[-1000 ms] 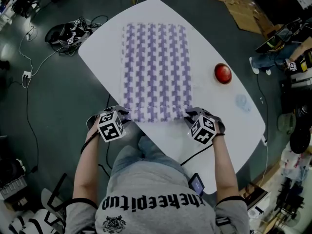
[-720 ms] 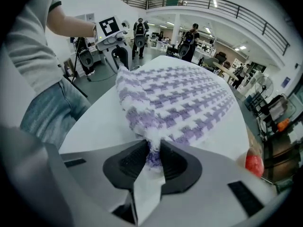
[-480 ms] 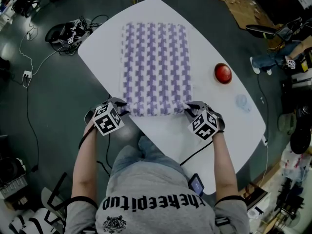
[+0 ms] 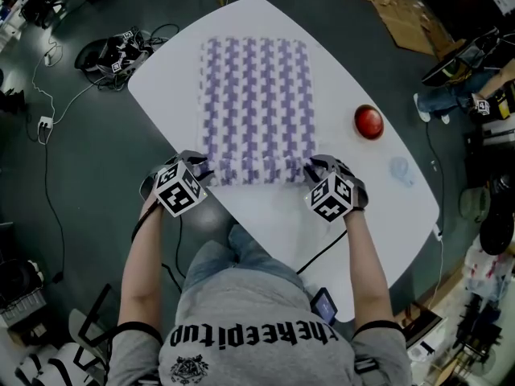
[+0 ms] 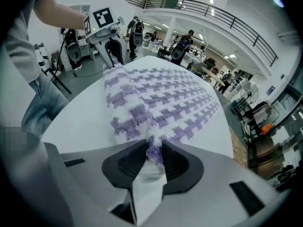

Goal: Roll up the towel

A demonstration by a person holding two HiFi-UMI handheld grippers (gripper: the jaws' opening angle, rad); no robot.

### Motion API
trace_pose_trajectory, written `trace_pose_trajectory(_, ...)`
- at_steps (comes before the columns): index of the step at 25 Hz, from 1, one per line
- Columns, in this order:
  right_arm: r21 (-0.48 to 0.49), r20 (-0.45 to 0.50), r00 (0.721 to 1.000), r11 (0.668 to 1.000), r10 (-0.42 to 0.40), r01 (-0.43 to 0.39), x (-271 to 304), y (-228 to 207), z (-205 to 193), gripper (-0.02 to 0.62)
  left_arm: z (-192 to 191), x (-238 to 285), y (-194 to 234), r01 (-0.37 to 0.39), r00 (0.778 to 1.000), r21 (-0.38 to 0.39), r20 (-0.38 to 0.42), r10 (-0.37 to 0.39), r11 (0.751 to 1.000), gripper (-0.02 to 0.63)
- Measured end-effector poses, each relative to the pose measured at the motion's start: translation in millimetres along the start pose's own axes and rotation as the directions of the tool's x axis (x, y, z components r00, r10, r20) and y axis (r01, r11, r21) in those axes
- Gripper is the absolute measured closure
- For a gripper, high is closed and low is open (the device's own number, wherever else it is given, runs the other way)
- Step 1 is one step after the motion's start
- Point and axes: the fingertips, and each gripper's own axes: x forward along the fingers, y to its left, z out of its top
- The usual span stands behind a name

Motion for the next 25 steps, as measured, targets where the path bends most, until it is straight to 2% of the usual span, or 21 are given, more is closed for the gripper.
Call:
trace_pose_trajectory(7, -0.002, -0.032, 0.999, 1.0, -0.031, 0.031, 17.4, -17.5, 5.8, 0.514, 6.7, 2.8, 26.4, -0.074, 0.997, -0.014, 0.006, 0.074, 0.997, 0.477)
trace_pose_trajectory(12, -0.004, -0.042, 0.998, 0.999, -0.037, 0.036, 25.1, -32.1, 11.7, 0.514, 13.7, 2.2, 40.2, -0.083, 0.996, 0.005, 0.015, 0.083, 0.997, 0.448)
trace_pose_trajectory(15, 0.014, -0.034, 0.999, 0.999, -0.032, 0.032, 24.9, -39.3, 13.8, 0.514, 23.7, -12.1, 49.9, -0.132, 0.99, 0.023, 0.049, 0.131, 0.991, 0.43)
trace_pose_trajectory(19, 0.035, -0.031, 0.999, 0.999, -0.031, 0.032, 19.9, -42.1, 15.3, 0.511, 41.7, -43.2, 52.3, -0.224, 0.967, 0.041, 0.131, 0.217, 0.974, 0.428)
trace_pose_trajectory(22, 0.036, -0.03, 0.999, 0.999, -0.038, 0.039, 23.3, -42.5, 13.9, 0.511, 43.4, -40.2, 31.1, -0.192, 0.975, 0.104, 0.134, 0.177, 0.976, 0.428)
trace_pose_trajectory(25, 0.038, -0.02, 0.999, 0.998, -0.042, 0.042, 26.2, -41.5, 14.5, 0.511, 22.6, -11.8, 3.5, -0.101, 0.995, 0.187, 0.038, 0.095, 0.977, 0.402)
